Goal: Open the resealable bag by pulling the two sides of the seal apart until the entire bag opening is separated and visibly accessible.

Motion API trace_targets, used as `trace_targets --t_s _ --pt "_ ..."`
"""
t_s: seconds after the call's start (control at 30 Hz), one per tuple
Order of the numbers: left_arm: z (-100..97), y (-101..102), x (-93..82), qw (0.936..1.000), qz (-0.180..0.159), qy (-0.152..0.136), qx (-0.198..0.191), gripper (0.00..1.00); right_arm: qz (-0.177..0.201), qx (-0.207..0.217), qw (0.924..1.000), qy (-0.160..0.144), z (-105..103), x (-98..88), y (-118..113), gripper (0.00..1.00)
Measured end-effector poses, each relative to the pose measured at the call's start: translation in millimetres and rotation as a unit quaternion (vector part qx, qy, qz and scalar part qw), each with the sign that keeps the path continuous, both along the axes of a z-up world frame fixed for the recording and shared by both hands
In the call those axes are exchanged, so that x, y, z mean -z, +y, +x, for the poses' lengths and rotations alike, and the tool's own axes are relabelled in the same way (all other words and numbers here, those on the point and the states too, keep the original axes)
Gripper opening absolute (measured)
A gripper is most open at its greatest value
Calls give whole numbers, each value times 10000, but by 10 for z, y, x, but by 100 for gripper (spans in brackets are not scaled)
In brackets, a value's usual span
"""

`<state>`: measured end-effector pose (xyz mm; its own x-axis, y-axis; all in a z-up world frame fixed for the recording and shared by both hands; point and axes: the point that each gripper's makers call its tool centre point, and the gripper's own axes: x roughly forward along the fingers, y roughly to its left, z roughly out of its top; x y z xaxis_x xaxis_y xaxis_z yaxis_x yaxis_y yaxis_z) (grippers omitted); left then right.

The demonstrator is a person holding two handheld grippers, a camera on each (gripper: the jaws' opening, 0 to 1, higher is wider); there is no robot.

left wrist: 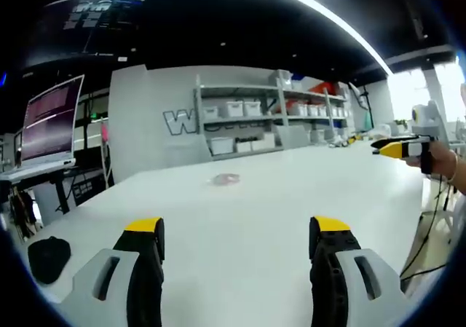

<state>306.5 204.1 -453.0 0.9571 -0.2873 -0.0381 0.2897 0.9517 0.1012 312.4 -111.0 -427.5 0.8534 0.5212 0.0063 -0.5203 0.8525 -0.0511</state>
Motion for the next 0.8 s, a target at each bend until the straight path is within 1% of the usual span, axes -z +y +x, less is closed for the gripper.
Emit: trace_targets --t_s 0.27,0.8 --pt "1 14 6 10000 -10 -4 -11 79 32 -10 10000 42 7 18 8 65" --pt "20 0 61 10000 6 78 6 79 6 -2 10000 85 27 57 1 65"
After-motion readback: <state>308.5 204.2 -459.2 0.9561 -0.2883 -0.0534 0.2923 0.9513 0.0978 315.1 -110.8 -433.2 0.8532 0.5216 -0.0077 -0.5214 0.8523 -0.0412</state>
